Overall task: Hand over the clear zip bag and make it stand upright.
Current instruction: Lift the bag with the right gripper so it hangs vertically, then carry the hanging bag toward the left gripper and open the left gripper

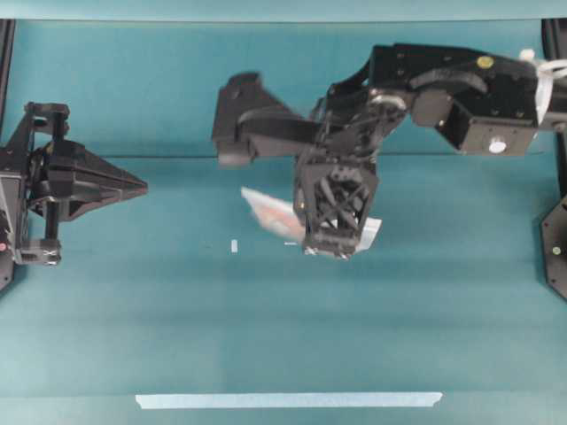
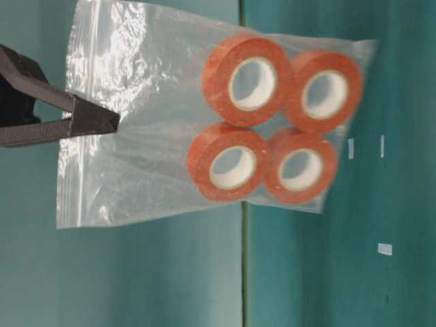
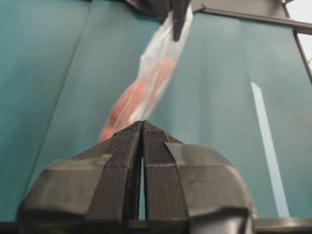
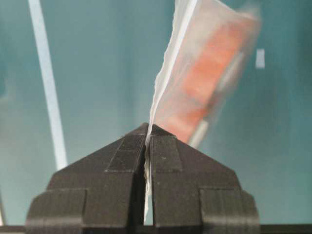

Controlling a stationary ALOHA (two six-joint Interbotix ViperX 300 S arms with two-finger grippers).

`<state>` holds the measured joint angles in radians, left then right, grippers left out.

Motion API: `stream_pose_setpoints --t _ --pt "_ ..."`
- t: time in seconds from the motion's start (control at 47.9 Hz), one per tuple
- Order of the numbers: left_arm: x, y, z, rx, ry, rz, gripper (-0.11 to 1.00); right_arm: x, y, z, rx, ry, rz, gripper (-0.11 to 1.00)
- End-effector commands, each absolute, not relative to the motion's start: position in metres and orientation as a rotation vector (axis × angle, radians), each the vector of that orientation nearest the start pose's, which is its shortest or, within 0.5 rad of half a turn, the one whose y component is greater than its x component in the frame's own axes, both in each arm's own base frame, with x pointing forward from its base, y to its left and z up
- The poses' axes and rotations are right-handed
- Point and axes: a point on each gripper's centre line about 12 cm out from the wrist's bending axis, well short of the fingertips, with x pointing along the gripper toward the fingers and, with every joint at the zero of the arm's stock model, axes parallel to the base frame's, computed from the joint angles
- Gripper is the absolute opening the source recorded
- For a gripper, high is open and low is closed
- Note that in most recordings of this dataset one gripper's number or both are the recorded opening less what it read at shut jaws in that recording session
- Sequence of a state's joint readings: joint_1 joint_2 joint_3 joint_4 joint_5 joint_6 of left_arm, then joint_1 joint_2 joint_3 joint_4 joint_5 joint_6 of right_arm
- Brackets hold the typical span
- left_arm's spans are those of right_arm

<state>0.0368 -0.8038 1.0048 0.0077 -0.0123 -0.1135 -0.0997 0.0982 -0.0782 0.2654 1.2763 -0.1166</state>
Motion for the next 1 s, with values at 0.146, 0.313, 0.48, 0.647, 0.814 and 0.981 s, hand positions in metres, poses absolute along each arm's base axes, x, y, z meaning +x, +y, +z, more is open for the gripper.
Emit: stream_pose_setpoints --t 0.146,0.313,0.48,0.647,0.814,0.981 --pt "0.236 0.009 0.305 -0.105 0.153 0.044 -0.01 0.427 -0.008 0.310 0.083 1.233 0.223 0.00" --pt "0.237 0.008 0.307 -0.130 0.152 0.045 -0.01 0.427 -0.013 0.306 0.032 1.253 0.208 0.00" --pt "0.236 0.005 0.306 -0.192 0.161 0.038 -0.01 0.426 -0.010 0.305 0.001 1.264 0.211 0.00" --pt "0.235 0.003 0.306 -0.206 0.161 0.027 -0.01 0.427 -0.006 0.305 -0.022 1.261 0.231 0.00" --pt "0.235 0.003 0.308 -0.226 0.158 0.029 0.01 0.427 -0.007 0.304 -0.025 1.265 0.227 0.00" --pt "0.235 0.003 0.308 -0.234 0.157 0.032 0.32 0.426 -0.011 0.303 -0.058 1.275 0.203 0.00"
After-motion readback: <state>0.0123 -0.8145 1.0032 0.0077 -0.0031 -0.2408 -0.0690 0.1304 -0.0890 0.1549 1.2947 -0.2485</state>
